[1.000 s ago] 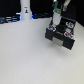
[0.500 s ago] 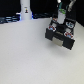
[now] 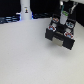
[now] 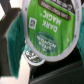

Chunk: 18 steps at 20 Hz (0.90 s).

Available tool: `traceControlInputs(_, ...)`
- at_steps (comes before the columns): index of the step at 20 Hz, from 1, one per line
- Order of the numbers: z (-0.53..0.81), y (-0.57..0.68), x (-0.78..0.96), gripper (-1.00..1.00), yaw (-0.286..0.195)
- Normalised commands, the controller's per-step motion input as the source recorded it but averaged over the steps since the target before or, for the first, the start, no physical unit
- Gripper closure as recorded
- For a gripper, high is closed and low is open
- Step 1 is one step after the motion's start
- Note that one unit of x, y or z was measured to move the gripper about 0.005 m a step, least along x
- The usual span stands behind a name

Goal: Open the kcup holder, insert the kcup into the holder, and close the kcup holder

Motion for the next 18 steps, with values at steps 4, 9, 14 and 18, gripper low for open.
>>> traceControlInputs(4,-0.25,0.03,-0.02,1.0,0.025)
traceControlInputs(9,-0.2,0.0,0.0,1.0,0.013)
traceControlInputs(14,0.1,-0.06,0.07,1.0,0.0)
traceControlInputs(18,0.25,-0.16,0.24,1.0,0.0)
